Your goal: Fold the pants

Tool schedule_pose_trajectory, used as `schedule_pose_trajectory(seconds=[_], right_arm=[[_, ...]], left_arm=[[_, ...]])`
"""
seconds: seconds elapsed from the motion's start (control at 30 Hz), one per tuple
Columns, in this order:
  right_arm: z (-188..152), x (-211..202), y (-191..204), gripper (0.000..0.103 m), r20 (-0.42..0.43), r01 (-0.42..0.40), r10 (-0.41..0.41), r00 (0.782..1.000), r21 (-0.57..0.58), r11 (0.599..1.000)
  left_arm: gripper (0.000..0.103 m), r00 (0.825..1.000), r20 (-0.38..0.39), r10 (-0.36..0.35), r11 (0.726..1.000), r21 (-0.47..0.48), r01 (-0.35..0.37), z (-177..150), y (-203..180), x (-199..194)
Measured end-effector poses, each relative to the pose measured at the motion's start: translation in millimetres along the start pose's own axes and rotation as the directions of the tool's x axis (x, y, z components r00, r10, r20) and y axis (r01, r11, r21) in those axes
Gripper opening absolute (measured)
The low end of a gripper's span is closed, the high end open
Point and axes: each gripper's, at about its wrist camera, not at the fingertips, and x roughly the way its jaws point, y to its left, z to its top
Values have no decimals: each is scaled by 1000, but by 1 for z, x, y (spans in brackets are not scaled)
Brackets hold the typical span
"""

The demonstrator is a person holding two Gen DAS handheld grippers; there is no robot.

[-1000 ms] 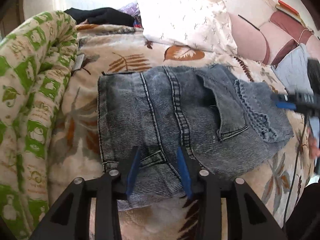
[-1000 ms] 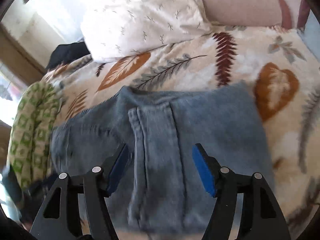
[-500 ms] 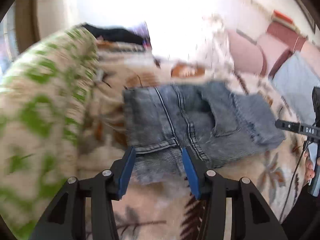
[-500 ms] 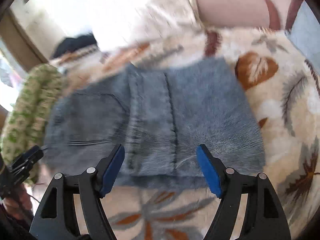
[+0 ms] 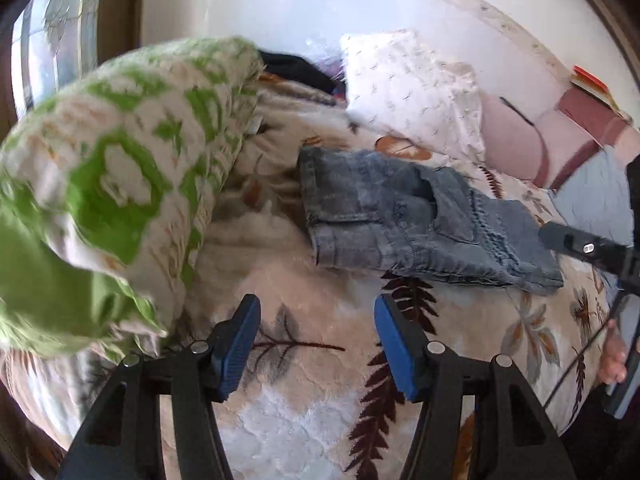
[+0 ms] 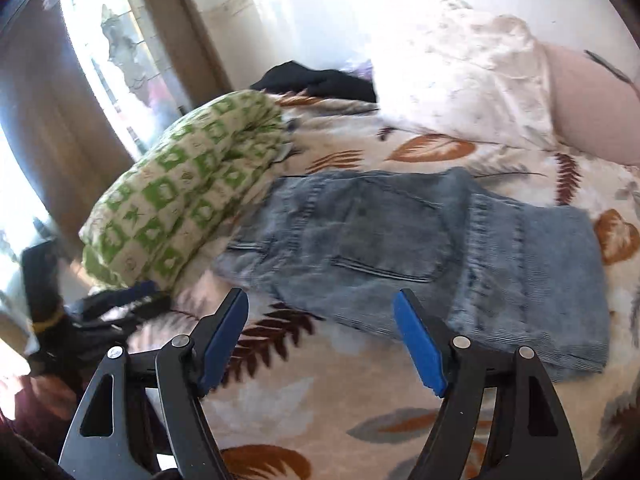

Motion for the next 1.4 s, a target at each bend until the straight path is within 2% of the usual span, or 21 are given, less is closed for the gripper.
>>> schedule_pose_trajectory(seconds=[0.13,0.2,0.3,0.37,0.43,0.67,0.77,0.87,0.97,1.03,1.17,1.27,1.4], right_arm=[[22,14,5,75,-55,-24,22,998,-24,999],[44,26,10,75,-96,-29,22,995,-75,997],[83,49,10,75,-147,-46,31,989,-99,994],[111,70,10,75,-186,-64,43,982,-109,992],[131,92,15,76,-226,-91,66,972,-102,991],[168,182,34,76,-357,-136,98,929,-81,987],[172,215,45,76,-405,-136,74,911,-126,983],[171,243,47,76,-455,-153,89,886,-107,982],[168,262,46,76,-483,-143,71,873,-114,983],[163,276,44,76,-525,-143,68,849,-104,984],[147,297,44,74,-563,-101,-18,826,-180,979],[138,302,49,66,-552,-52,-104,827,-259,965],[129,302,56,41,-522,10,-213,826,-365,931]], left_arm=[[62,999,-43,-29,990,-141,22,-3,-1,17],[62,999,-18,-35,983,-183,31,0,-6,18],[70,999,8,46,977,-210,-43,10,-9,28],[70,998,-5,66,972,-224,-65,14,-8,40],[70,996,21,89,968,-239,-81,18,-6,48],[74,999,10,45,967,-251,-41,15,1,89],[77,999,21,41,967,-251,-35,12,0,94],[78,1000,22,17,964,-264,-10,12,3,96],[78,1000,26,0,960,-282,7,12,5,95],[77,1000,27,5,961,-275,3,12,4,96],[77,1000,31,3,960,-279,6,10,5,93],[75,999,36,7,962,-275,3,8,4,92],[62,999,52,-2,960,-281,16,5,6,90]])
